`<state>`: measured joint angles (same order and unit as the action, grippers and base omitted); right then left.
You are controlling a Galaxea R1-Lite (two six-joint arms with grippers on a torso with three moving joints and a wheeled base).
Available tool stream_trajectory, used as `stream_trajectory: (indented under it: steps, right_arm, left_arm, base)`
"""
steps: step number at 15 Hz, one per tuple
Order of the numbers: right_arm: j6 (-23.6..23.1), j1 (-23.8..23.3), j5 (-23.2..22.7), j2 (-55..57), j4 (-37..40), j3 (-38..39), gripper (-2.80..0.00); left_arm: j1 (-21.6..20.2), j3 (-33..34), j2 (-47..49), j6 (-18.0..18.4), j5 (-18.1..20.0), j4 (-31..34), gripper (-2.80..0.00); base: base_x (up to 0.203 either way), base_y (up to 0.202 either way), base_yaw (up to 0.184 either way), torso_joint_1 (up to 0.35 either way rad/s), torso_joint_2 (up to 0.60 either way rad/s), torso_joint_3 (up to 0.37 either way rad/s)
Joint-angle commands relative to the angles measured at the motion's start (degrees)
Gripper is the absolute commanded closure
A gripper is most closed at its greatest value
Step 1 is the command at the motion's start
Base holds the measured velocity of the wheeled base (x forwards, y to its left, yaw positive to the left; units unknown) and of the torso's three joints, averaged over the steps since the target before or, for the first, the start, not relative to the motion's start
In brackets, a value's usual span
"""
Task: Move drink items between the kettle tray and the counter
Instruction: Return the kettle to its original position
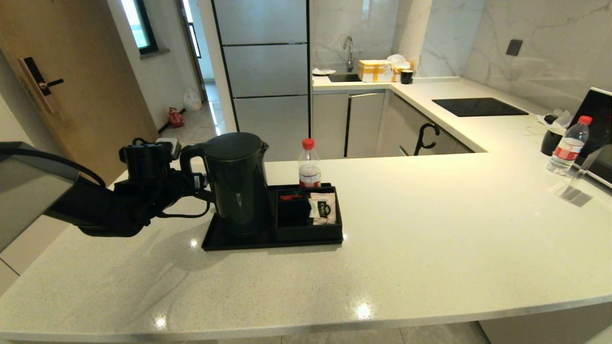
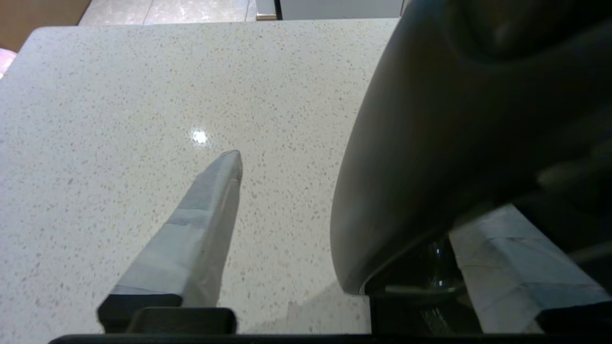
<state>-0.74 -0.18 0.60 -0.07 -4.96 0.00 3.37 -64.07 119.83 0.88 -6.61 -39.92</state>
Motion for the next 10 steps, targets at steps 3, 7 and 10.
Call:
stream_trajectory:
  steps: [3,7,10]
  right_arm:
    - [0.0,0.0,0.0,0.1,0.0,1.8,0.00]
    - [0.0,0.0,0.0,0.1,0.0,1.8,0.00]
    - [0.0,0.0,0.0,0.1,0.0,1.8,0.00]
  left_arm:
    - [0.1,3.5,-2.5,-0.1,0.0,-1.1,-2.80]
    - [0.0,7.0,-3.7,0.1,-0.1,-4.4,-2.80]
    - [0.1,8.2,-5.0,0.1,0.0,-4.5,-2.80]
  base:
    - [0.000,0.000,0.000,0.000,0.00,0.000]
    - [0.000,0.000,0.000,0.000,0.00,0.000]
    - [0.000,0.000,0.000,0.000,0.00,0.000]
